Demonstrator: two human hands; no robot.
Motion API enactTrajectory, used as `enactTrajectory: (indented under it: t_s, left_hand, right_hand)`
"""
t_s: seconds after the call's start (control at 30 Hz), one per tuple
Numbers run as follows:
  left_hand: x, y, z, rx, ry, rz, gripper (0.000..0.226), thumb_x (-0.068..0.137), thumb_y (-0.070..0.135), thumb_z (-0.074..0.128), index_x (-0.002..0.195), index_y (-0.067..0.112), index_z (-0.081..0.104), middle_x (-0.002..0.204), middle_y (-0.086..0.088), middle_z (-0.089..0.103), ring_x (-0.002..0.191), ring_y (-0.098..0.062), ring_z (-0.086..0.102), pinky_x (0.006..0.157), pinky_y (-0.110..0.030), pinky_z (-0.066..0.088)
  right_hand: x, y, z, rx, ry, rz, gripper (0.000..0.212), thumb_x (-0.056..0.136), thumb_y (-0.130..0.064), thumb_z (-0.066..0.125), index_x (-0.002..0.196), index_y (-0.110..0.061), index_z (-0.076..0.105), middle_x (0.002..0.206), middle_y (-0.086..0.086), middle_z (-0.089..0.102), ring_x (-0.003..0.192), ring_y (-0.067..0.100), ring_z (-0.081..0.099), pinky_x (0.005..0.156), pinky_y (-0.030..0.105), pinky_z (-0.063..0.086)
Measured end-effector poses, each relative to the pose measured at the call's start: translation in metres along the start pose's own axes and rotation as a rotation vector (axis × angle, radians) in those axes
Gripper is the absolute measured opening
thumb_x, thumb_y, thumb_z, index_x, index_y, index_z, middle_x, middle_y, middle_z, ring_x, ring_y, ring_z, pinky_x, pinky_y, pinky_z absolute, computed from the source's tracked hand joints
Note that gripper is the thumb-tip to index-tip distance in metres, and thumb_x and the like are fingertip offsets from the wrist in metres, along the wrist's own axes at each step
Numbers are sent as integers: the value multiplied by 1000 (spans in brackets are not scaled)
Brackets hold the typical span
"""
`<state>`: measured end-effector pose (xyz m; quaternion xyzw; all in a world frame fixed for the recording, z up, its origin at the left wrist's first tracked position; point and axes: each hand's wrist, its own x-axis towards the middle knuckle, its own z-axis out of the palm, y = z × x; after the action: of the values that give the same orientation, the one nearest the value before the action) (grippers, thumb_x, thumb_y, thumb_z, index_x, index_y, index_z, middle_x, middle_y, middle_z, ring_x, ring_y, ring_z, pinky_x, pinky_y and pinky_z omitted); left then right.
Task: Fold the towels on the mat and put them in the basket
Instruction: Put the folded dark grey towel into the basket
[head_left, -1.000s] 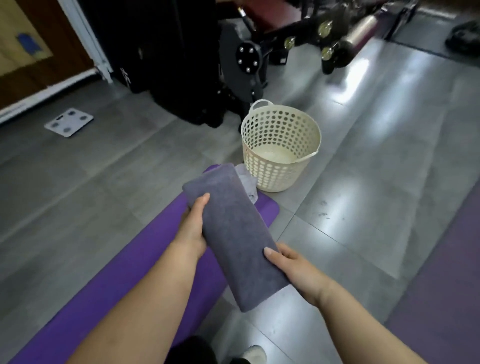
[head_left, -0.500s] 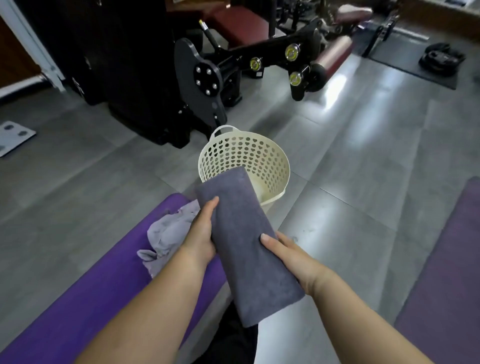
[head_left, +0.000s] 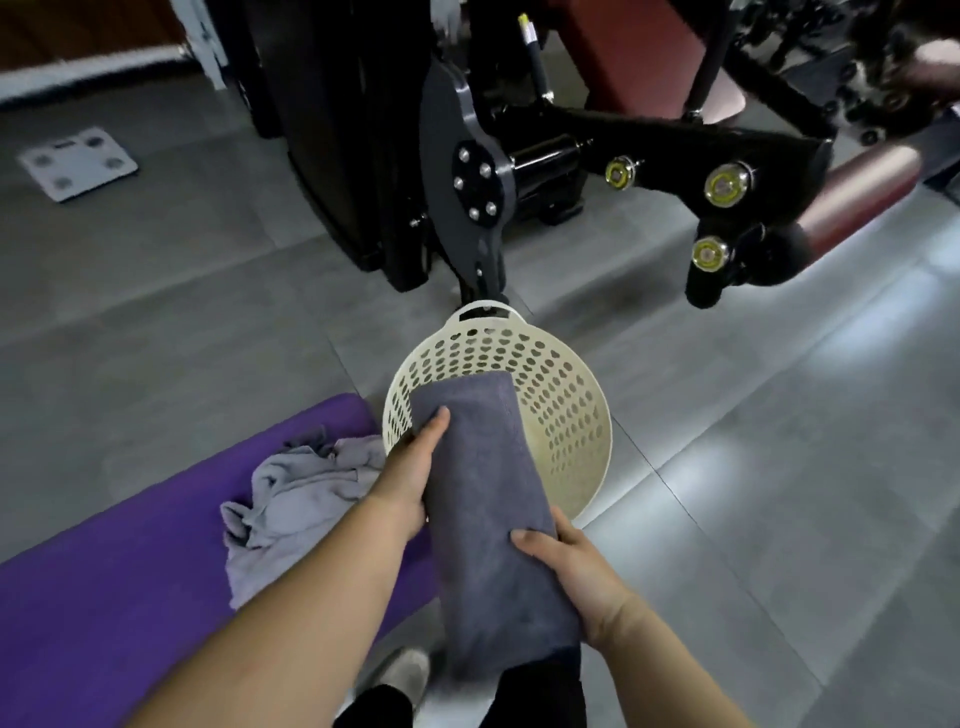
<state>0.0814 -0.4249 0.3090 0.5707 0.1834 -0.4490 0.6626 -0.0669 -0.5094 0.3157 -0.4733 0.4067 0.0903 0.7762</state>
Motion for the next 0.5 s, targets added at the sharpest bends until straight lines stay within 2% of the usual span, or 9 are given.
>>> enactTrajectory:
  t_s: [0.07,0.1,0.2,0.27,0.3,0.37,0.43,0.5]
  left_hand:
    - [26,-4,5,-26,46,-34,42,85,46,55,114,16,57,107,-1,64,100,-18,59,90,-34,48]
    - [41,-8,6,-45,81,-53,42,86,46,53,116,17,56,110,0,64,102,-18,59,93,-34,47]
    - [76,-21,9,-161,218,-51,29,95,36,41,113,18,54,93,0,63,83,-14,58,72,-29,45]
    - [97,-34,7,-140,310,-51,29,96,30,40,118,14,51,102,-4,61,91,-19,56,75,-29,41]
    - [108,-44,4,-78,384,-39,31,95,29,43,119,11,52,108,-7,60,97,-23,55,78,-29,41]
    - [133,-63,-2,176,522,16,37,92,26,48,122,4,54,120,-9,58,110,-26,53,83,-28,39]
    - [166,-87,-12,505,609,43,36,94,15,46,128,5,49,132,-6,51,123,-25,46,88,-23,35]
    - [202,-113,-29,741,726,45,45,93,15,46,137,9,39,142,-10,41,131,-28,37,103,-32,31]
  right_hand:
    - [32,-14,-23,-29,-45,28,42,55,-17,67,97,-17,63,89,3,72,84,20,66,77,30,54]
    - [50,-22,-33,-53,-66,52,40,57,-16,64,97,-16,64,89,4,72,84,20,65,77,30,54]
    - [108,-40,-66,-129,-132,107,59,46,-16,73,105,-13,64,93,3,72,91,23,64,82,32,53]
    - [148,-43,-86,-208,-131,151,71,32,-22,81,101,-14,64,93,4,71,89,23,66,80,31,54]
    - [169,-43,-95,-233,-140,172,65,37,-20,84,99,-13,63,91,4,71,83,20,68,73,28,56]
    - [210,-40,-112,-257,-151,212,33,64,-3,74,94,-9,61,84,8,69,65,12,69,57,20,54]
    - [257,-26,-129,-296,-146,260,27,65,4,68,89,-4,60,77,11,69,55,10,66,50,17,52]
    - [304,3,-144,-270,-135,314,23,71,7,65,92,1,59,65,8,69,53,14,65,47,18,51]
